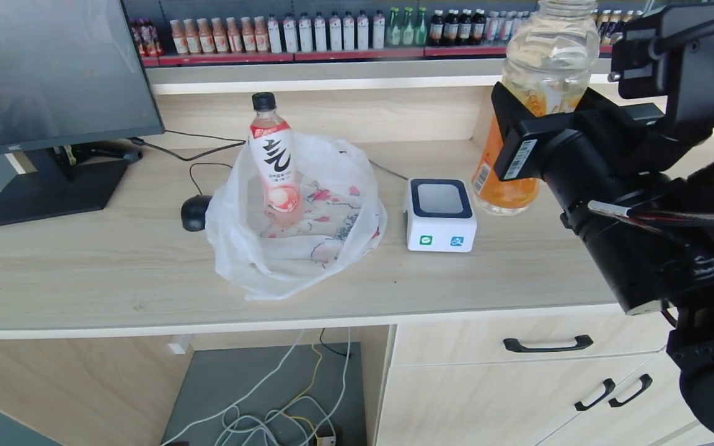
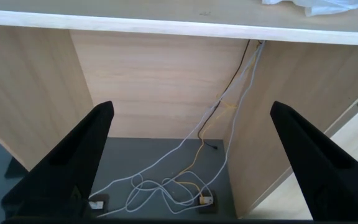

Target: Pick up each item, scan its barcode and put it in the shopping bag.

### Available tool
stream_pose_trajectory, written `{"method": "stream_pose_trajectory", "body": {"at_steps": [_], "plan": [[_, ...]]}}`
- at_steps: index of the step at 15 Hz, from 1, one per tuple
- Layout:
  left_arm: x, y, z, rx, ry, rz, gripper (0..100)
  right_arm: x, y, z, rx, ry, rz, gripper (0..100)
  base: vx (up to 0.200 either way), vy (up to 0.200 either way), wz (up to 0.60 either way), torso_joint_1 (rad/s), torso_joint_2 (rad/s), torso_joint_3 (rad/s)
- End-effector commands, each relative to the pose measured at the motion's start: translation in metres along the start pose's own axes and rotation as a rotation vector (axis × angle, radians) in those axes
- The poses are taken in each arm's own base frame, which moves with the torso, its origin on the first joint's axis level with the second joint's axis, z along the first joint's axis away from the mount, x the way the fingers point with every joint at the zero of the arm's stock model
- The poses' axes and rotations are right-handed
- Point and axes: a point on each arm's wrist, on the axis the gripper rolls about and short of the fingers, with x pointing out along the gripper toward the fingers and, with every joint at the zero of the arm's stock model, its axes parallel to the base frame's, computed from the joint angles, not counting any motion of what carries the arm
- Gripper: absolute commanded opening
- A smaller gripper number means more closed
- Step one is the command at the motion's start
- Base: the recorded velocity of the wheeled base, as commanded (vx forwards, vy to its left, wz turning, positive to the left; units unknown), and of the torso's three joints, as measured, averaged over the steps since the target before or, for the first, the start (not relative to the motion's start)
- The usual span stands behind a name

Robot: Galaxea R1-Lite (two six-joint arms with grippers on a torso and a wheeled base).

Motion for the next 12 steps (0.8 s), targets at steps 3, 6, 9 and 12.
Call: {"method": "stream_pose_trajectory", "body": {"at_steps": [3,6,9,12], "plan": [[0.0,0.0,0.0,0.002,0.001,0.001,100,0.003,0.003,0.002,-0.114,-0.05,0.06,0,0.0,0.0,0.0,0.0,0.0,0.0],[0.0,0.0,0.0,0.002,0.001,0.001,100,0.004,0.007,-0.001,-0.186,-0.072,0.106,0,0.0,0.0,0.0,0.0,0.0,0.0],[0.0,0.0,0.0,0.002,0.001,0.001,100,0.008,0.011,-0.004,-0.254,-0.1,0.139,0,0.0,0.0,0.0,0.0,0.0,0.0],[0.0,0.0,0.0,0.002,0.001,0.001,100,0.012,0.012,-0.009,-0.345,-0.134,0.181,0,0.0,0.0,0.0,0.0,0.0,0.0]]}}
